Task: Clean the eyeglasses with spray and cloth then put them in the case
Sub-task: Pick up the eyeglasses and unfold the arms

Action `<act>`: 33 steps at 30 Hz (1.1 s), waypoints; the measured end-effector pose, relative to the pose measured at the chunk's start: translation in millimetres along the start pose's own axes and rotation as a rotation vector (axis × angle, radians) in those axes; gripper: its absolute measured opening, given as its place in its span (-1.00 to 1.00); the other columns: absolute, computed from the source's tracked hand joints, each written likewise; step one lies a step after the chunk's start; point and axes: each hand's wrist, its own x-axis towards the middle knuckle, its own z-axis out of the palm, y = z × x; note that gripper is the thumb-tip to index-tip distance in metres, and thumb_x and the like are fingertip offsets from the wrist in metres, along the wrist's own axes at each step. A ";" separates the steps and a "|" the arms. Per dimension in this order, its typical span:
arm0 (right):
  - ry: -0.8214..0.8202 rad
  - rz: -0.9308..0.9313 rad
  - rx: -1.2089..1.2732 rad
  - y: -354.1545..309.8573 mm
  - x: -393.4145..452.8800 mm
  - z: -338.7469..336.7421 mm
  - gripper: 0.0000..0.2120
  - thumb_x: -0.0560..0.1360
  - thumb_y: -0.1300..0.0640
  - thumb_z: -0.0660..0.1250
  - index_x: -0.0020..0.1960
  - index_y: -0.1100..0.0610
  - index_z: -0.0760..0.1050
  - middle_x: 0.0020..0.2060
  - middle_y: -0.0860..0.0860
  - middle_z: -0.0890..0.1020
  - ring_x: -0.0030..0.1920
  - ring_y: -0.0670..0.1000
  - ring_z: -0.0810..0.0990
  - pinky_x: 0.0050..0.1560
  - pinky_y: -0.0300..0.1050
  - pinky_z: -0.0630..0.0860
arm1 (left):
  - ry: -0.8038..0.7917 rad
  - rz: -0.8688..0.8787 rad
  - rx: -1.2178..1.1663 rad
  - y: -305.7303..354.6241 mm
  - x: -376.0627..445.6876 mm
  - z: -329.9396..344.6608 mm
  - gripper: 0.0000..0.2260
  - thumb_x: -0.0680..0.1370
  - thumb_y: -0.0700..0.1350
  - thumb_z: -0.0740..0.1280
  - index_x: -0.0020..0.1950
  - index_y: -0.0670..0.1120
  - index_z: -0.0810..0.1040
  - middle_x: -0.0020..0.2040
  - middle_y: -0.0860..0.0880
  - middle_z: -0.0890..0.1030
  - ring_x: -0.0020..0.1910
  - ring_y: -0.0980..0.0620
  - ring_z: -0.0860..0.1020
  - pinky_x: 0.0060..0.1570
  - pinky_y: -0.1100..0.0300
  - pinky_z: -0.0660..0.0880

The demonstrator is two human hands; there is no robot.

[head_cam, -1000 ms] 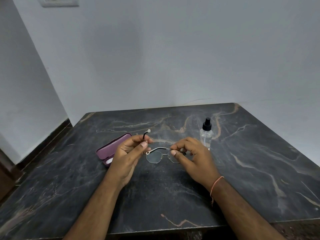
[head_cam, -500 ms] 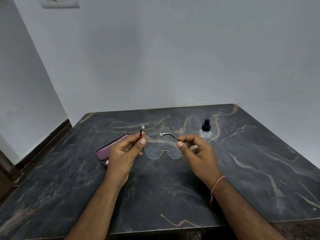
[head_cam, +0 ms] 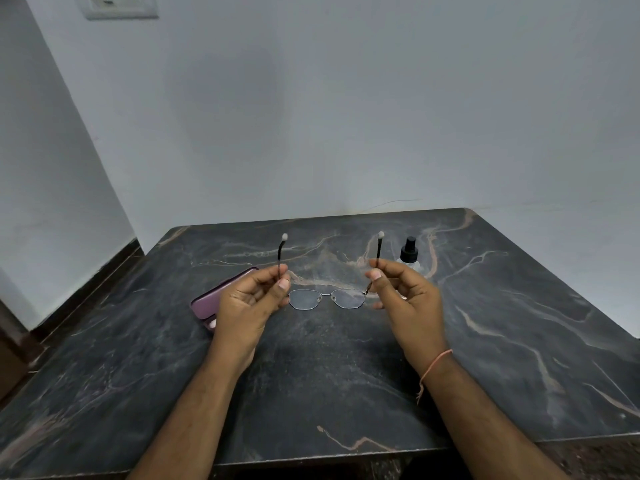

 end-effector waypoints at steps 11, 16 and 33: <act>0.033 -0.054 -0.019 -0.1 0.4 -2.6 -0.86 0.60 0.19 0.48 0.14 0.06 0.74 0.03 -0.05 0.78 0.00 0.05 0.74 -0.16 0.20 0.75 | -0.012 0.168 0.373 -6.0 -4.8 3.3 -0.62 0.59 -0.19 0.55 0.13 0.34 0.70 0.06 0.14 0.77 0.00 0.16 0.72 0.04 0.14 0.69; 0.029 -0.132 -0.102 1.9 -2.0 -2.8 -0.86 0.60 0.16 0.50 0.14 0.02 0.75 0.00 -0.03 0.76 0.01 0.08 0.72 -0.20 0.26 0.72 | 0.007 0.250 0.464 -4.1 -11.3 9.0 -0.65 0.62 -0.17 0.52 0.19 0.30 0.63 0.21 0.20 0.72 0.12 0.11 0.71 0.00 0.22 0.70; 0.043 -0.278 -0.237 -3.8 -2.0 -1.2 -0.86 0.57 0.18 0.54 0.12 0.05 0.75 -0.08 -0.09 0.74 -0.11 0.01 0.69 -0.27 -0.10 0.64 | -0.296 0.913 1.091 10.3 -18.2 28.7 -0.57 0.63 -0.17 0.42 0.50 -0.10 0.52 0.43 -0.03 0.57 0.46 0.00 0.50 0.48 0.02 0.43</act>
